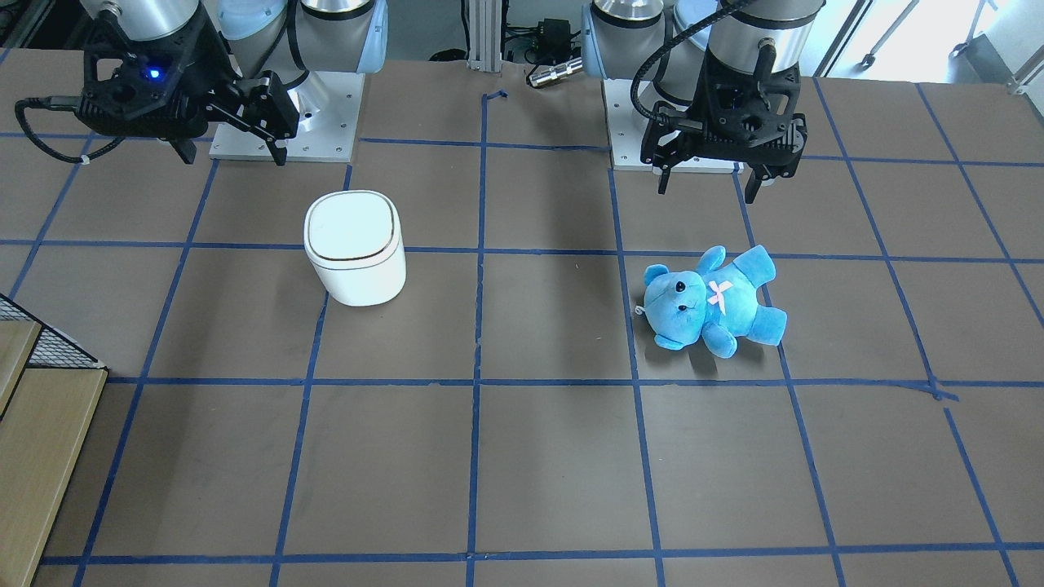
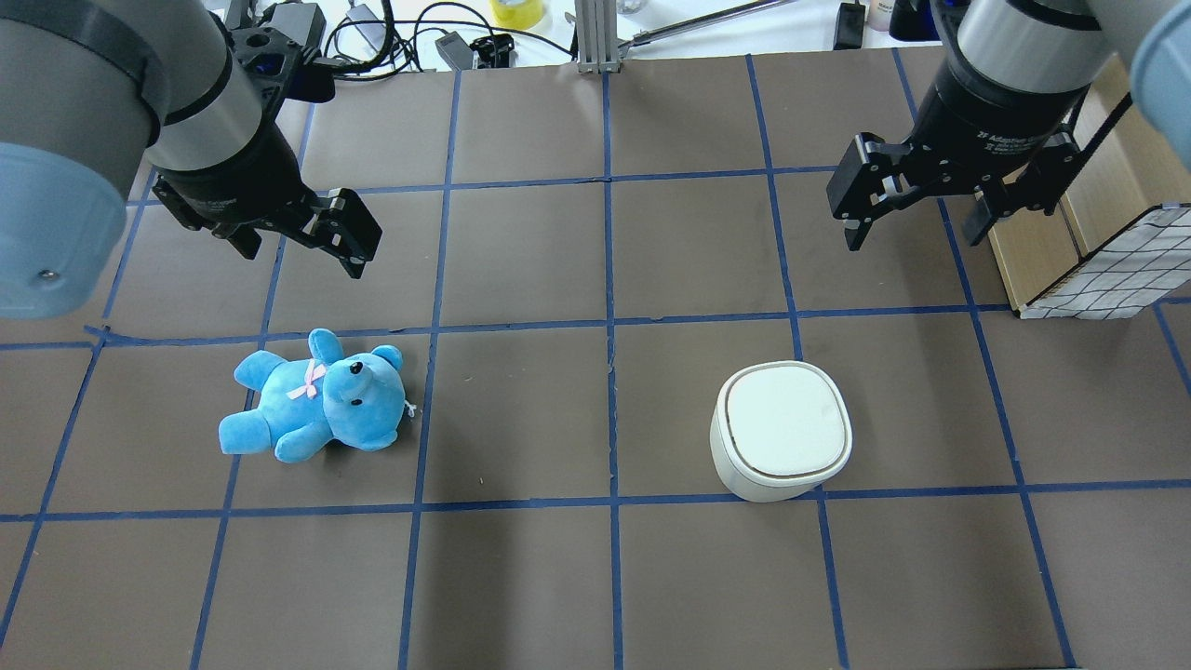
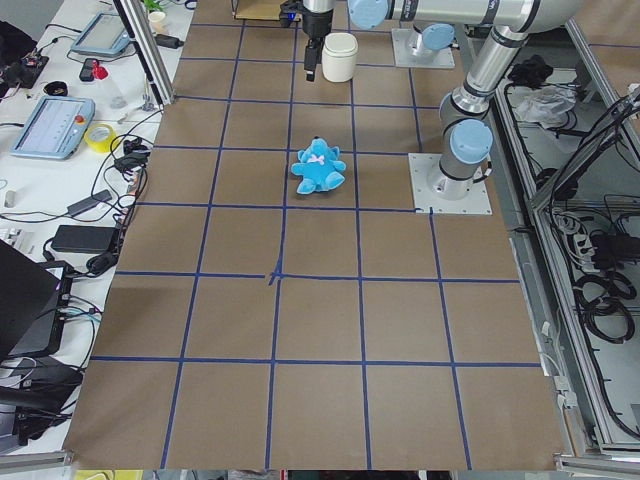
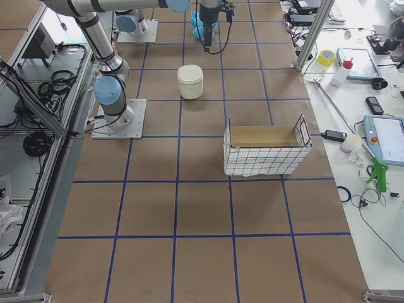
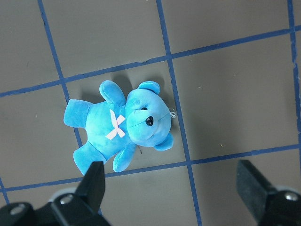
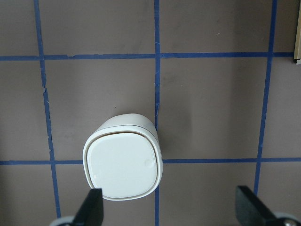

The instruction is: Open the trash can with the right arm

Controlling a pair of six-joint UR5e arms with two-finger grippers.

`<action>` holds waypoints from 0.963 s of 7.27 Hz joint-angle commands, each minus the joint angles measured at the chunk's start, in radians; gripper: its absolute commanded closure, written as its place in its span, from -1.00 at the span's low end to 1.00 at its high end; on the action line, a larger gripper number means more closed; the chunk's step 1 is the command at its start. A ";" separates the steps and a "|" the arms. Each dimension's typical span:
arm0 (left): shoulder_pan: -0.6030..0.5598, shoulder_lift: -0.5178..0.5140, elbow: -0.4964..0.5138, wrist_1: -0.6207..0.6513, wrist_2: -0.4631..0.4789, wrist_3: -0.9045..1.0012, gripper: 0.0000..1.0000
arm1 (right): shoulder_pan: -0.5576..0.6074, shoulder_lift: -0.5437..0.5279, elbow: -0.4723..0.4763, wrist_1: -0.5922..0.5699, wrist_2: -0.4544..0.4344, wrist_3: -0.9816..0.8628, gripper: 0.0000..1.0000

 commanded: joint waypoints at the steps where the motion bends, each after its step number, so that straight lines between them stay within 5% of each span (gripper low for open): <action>1: 0.000 0.000 0.000 0.000 0.000 0.000 -1.00 | 0.000 0.000 0.000 0.002 0.000 0.001 -1.00; 7: 0.000 0.000 0.000 0.000 0.000 0.000 -1.00 | 0.003 -0.003 -0.002 -0.087 -0.009 0.027 -1.00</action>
